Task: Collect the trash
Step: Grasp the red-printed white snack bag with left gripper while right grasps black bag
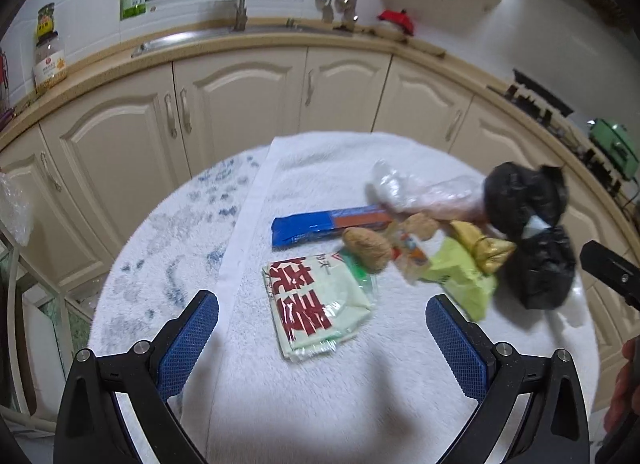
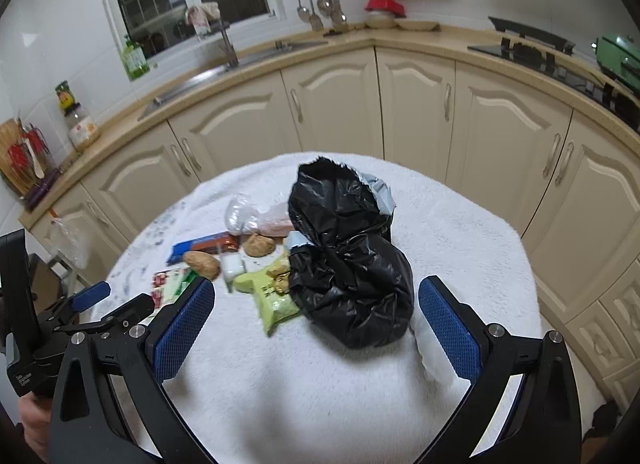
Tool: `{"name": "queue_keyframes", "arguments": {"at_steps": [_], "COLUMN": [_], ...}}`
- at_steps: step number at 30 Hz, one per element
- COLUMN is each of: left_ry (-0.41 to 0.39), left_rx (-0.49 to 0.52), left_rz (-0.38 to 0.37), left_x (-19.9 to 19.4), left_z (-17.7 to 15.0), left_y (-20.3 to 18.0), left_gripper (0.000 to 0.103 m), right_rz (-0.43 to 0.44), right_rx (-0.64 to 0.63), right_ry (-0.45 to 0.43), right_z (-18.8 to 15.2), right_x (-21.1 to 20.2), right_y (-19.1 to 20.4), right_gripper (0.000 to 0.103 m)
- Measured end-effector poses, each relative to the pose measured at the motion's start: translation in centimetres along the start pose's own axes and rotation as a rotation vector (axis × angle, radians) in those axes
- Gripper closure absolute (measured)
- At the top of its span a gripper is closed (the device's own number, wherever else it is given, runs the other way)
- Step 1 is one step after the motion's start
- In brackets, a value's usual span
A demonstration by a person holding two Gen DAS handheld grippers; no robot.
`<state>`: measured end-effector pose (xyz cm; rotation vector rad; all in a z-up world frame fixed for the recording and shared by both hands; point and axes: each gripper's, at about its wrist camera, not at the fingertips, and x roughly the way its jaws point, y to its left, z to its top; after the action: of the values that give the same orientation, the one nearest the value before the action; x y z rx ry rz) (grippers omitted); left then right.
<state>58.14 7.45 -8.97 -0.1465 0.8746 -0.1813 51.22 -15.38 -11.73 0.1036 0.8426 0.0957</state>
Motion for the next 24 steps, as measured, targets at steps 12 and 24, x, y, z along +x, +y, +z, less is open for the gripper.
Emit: {"name": "queue_keyframes", "arguments": {"at_steps": [12,24], "left_ry": [0.075,0.036], "left_rx": [0.065,0.071], "left_rz": [0.093,0.007], "left_x": [8.5,7.6], "left_z": [2.9,3.0], "left_y": [-2.6,-1.5], "left_gripper": [0.013,0.030], "right_rz": [-0.038,0.057], "right_rx": [-0.028,0.050], "right_ry": [0.101,0.054], "right_z": [1.5,-0.2], "right_x": [7.1,4.1], "right_y": [-2.0,-3.7], "right_gripper": [0.010,0.029]}}
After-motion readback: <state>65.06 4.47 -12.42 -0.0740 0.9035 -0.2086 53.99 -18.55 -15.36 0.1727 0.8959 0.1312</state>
